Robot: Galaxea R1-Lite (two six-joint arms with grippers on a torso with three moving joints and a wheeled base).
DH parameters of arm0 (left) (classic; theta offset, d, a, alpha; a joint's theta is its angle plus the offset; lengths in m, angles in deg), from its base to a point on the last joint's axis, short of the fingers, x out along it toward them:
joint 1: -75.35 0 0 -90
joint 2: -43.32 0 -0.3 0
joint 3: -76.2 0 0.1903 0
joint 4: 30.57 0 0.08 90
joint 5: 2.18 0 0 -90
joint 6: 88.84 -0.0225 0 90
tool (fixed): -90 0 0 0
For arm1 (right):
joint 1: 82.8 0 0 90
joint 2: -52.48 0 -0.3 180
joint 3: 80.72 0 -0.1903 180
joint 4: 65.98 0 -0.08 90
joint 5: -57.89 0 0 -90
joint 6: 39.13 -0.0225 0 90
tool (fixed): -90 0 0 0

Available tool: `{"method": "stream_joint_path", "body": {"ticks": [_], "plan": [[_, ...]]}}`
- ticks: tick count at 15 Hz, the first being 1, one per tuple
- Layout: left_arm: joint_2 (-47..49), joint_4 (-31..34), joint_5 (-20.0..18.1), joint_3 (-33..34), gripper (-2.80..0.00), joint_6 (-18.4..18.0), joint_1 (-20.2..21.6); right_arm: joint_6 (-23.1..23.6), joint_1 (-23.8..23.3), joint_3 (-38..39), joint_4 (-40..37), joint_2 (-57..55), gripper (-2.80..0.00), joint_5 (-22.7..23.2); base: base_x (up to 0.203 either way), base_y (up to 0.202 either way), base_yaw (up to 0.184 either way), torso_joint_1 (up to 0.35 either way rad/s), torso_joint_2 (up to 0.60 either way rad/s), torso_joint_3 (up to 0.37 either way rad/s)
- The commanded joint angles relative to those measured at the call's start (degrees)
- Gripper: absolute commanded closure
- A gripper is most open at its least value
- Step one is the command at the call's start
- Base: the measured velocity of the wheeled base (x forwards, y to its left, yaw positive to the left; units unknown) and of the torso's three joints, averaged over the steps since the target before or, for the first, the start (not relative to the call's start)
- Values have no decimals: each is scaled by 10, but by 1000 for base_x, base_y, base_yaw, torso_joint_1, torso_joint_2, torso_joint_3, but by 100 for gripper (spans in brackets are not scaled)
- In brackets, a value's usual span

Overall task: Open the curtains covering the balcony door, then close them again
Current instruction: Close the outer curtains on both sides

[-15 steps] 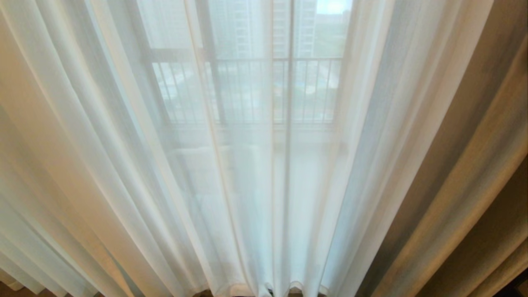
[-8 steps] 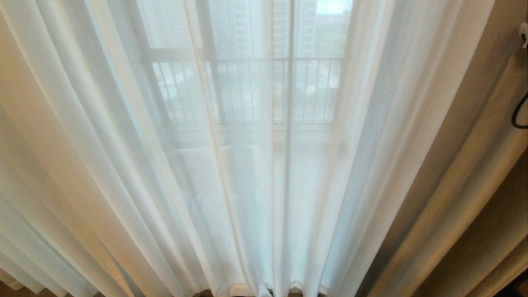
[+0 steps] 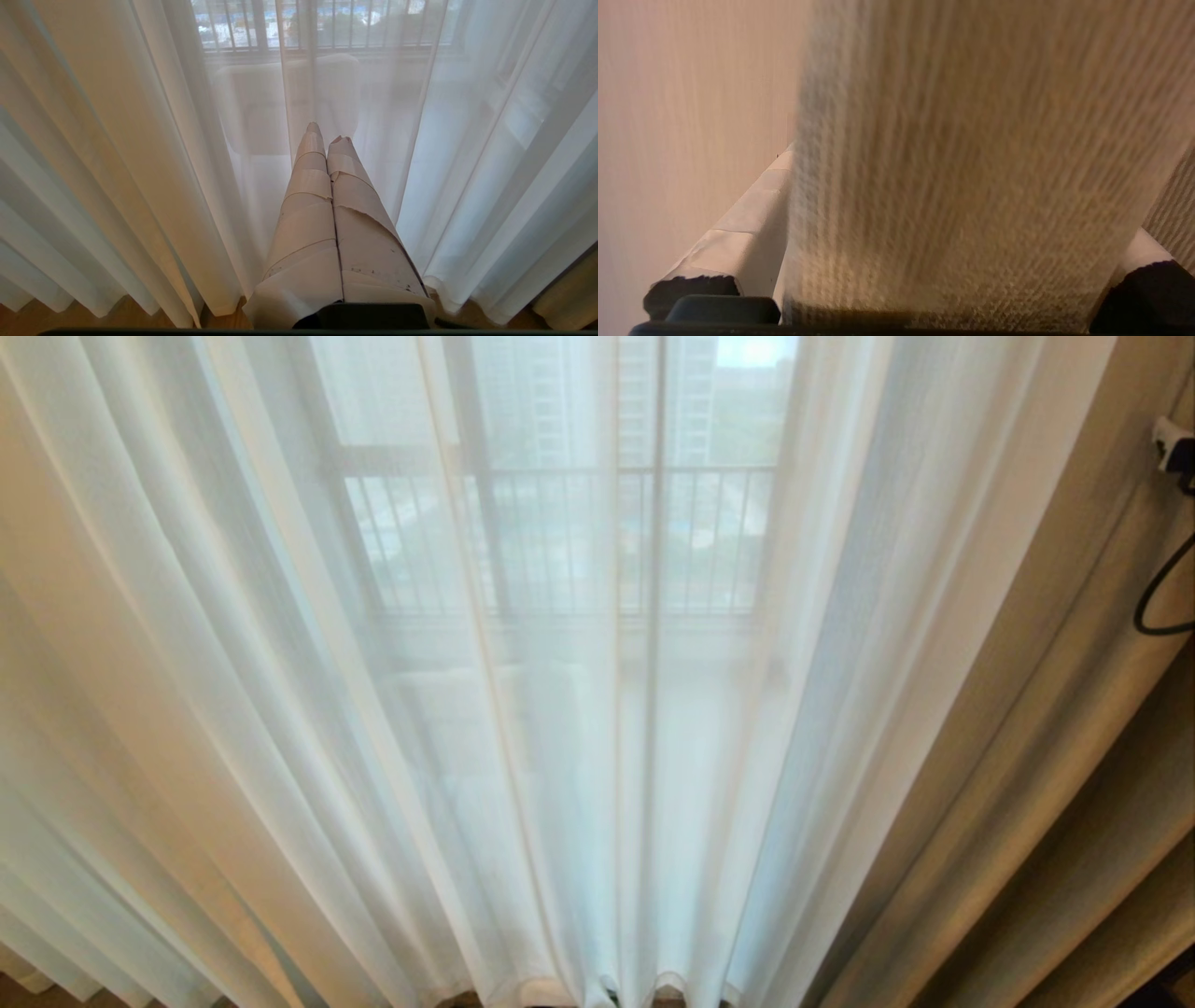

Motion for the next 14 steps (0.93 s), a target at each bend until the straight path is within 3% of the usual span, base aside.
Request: {"method": "stream_joint_path", "body": {"ticks": [1,6,7,14], "plan": [[0,0,0,0,0,0,0,1,-3,0,4,-3,-280,2,0,0,0,0,0,0],[0,0,0,0,0,0,0,1,-11,-17,5,-10,-280,24,0,0,0,0,0,0],[0,0,0,0,0,0,0,1,-12,-16,6,-10,0,26,0,0,0,0,0,0],[0,0,1,0,0,0,-1,-13,-12,-15,6,0,0,25,0,0,0,0,0,0]]}}
